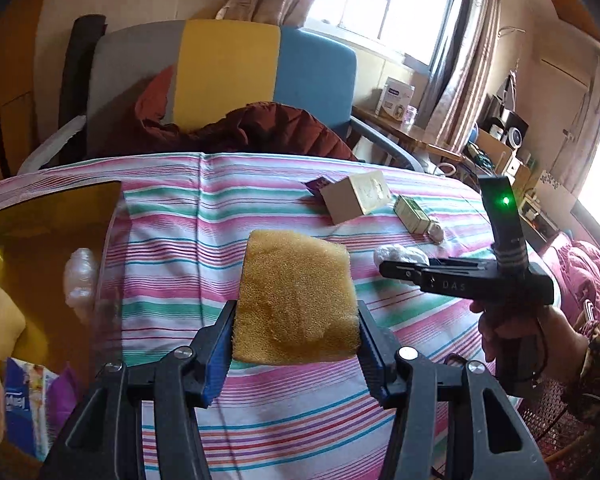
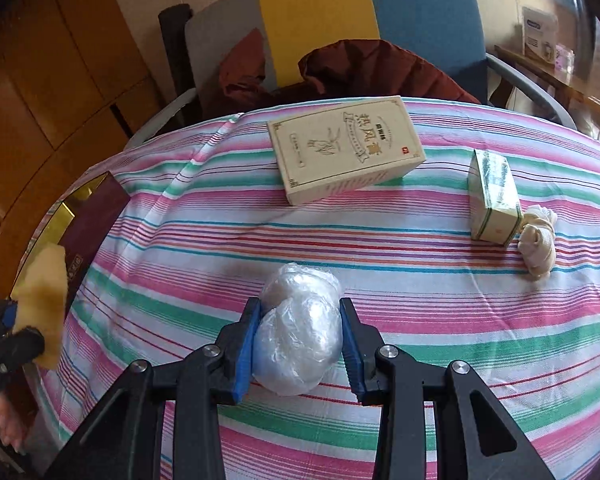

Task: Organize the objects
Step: 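Carry the sponge with the left gripper while the right carries the ball to the tray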

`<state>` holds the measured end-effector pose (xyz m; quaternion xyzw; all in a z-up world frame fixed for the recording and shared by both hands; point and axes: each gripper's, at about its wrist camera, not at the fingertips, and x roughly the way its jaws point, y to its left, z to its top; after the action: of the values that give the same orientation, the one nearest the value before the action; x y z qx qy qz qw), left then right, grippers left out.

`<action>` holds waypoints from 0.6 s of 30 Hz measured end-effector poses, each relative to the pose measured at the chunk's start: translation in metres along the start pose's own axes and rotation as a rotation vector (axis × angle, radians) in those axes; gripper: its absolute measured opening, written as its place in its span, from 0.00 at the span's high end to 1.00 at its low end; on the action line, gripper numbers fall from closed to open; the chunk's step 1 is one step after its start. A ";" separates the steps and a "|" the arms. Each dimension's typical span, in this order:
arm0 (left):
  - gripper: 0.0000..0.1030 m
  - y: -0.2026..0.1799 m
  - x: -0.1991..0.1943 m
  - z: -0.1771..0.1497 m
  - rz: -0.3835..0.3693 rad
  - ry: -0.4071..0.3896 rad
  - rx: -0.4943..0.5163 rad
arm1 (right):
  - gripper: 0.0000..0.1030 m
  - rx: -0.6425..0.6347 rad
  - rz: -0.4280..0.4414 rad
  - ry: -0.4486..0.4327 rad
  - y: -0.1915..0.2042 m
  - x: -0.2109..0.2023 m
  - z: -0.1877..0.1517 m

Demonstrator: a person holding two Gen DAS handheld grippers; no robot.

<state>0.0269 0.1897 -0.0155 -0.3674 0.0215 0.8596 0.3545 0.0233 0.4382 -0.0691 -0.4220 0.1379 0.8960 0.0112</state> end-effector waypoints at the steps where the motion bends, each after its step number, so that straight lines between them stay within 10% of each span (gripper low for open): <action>1: 0.46 0.007 -0.003 0.001 0.005 -0.006 -0.019 | 0.63 -0.006 0.002 -0.001 0.003 0.001 -0.001; 18: 0.46 0.135 -0.021 0.009 0.270 0.012 -0.300 | 0.63 -0.049 0.057 -0.027 0.030 -0.004 -0.007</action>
<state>-0.0534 0.0793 -0.0254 -0.4150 -0.0555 0.8906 0.1773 0.0269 0.4081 -0.0634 -0.4060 0.1278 0.9046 -0.0227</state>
